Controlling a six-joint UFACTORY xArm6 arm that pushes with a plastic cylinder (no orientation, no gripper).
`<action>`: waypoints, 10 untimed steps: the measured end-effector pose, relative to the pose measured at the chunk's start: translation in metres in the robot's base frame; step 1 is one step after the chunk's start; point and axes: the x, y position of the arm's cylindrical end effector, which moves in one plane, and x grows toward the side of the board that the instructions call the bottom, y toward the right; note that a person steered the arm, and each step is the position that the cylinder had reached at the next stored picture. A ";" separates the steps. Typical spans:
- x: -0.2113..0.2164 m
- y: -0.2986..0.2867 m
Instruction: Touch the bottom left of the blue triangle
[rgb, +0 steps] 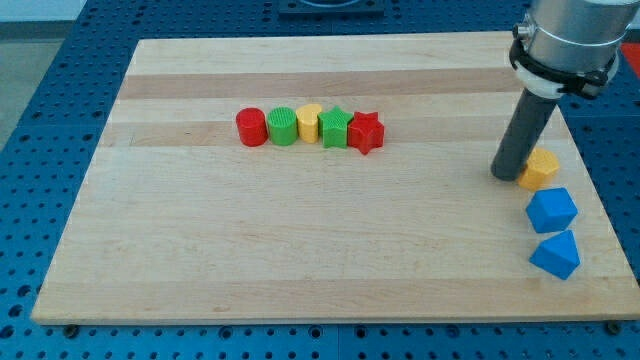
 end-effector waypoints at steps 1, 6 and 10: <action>0.000 -0.004; 0.081 -0.049; 0.120 -0.012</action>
